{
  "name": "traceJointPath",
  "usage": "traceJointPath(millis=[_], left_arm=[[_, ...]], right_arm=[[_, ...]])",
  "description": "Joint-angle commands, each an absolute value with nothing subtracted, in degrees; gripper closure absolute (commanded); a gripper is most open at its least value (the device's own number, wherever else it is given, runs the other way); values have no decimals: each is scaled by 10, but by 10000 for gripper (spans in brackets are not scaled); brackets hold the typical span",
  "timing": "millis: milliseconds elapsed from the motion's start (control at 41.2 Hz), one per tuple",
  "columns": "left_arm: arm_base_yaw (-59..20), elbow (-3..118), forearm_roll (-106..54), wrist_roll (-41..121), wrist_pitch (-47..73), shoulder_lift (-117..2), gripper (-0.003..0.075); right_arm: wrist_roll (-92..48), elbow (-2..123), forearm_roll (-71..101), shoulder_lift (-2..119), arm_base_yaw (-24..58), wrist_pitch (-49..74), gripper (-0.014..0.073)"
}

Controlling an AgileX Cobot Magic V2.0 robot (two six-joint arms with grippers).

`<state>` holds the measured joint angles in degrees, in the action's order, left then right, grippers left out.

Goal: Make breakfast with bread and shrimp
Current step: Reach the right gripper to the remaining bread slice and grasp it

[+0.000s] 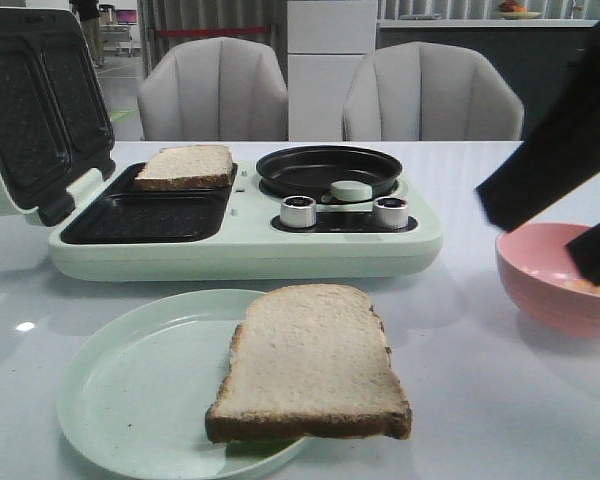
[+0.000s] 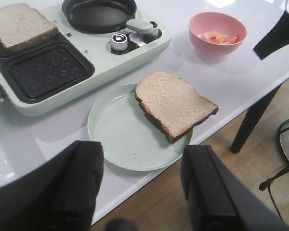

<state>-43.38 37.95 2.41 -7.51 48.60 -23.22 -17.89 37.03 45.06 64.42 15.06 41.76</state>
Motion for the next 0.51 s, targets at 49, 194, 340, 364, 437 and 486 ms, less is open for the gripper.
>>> traceJointPath(millis=[49, 194, 340, 364, 437, 486], left_arm=[[-433, 394, 20, -77, 437, -236, 298], [-433, 394, 20, -77, 437, -236, 298], [-433, 394, 20, -77, 437, -236, 298], [-433, 394, 20, -77, 437, -236, 298], [-433, 394, 20, -77, 437, -236, 298], [-433, 394, 20, -77, 437, -236, 298]], right_arm=[[-199, 389, 509, 725, 207, 345, 46], [-199, 394, 534, 809, 235, 290, 46], [-202, 427, 536, 884, 235, 291, 46], [-202, 434, 536, 892, 235, 292, 46], [-206, 453, 536, 917, 235, 297, 46], [-209, 466, 536, 932, 235, 303, 46]])
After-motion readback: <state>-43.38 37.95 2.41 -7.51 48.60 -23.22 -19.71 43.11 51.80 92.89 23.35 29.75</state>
